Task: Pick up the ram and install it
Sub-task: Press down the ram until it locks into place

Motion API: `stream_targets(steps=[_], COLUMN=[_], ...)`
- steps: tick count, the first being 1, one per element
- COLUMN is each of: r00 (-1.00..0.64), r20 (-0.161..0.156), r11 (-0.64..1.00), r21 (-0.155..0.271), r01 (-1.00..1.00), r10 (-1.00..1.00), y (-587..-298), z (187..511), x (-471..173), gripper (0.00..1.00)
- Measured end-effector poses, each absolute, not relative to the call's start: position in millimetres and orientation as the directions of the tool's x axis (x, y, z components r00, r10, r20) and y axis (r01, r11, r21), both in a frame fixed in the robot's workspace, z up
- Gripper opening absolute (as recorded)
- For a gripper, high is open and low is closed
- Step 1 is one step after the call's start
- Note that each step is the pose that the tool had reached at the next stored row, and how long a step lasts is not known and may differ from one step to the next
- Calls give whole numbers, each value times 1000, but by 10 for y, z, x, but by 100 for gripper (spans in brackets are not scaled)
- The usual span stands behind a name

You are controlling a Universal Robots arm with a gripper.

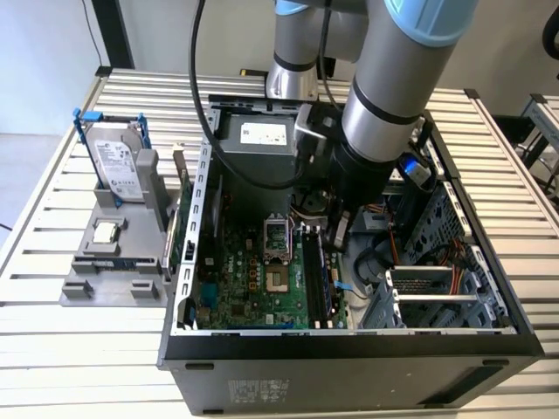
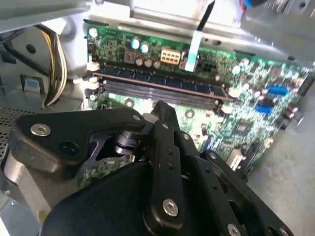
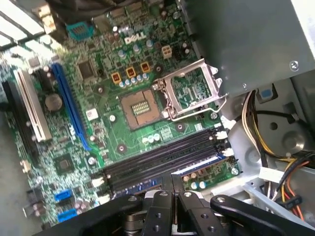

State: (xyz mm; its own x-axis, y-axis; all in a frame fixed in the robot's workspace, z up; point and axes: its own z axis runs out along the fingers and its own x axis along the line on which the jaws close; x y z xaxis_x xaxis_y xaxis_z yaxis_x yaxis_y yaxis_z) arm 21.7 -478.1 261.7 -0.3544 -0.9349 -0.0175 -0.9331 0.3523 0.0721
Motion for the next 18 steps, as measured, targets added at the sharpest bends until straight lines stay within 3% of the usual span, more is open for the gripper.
stream_targets(steps=[4,18], r00=[-305,-77], r20=[-28,-28], r11=[304,76], r21=[43,42], r01=[-952,-996], r10=[-952,-997], y=[-4781,-4781], z=[2614,2604], x=[217,217], gripper=[0,0])
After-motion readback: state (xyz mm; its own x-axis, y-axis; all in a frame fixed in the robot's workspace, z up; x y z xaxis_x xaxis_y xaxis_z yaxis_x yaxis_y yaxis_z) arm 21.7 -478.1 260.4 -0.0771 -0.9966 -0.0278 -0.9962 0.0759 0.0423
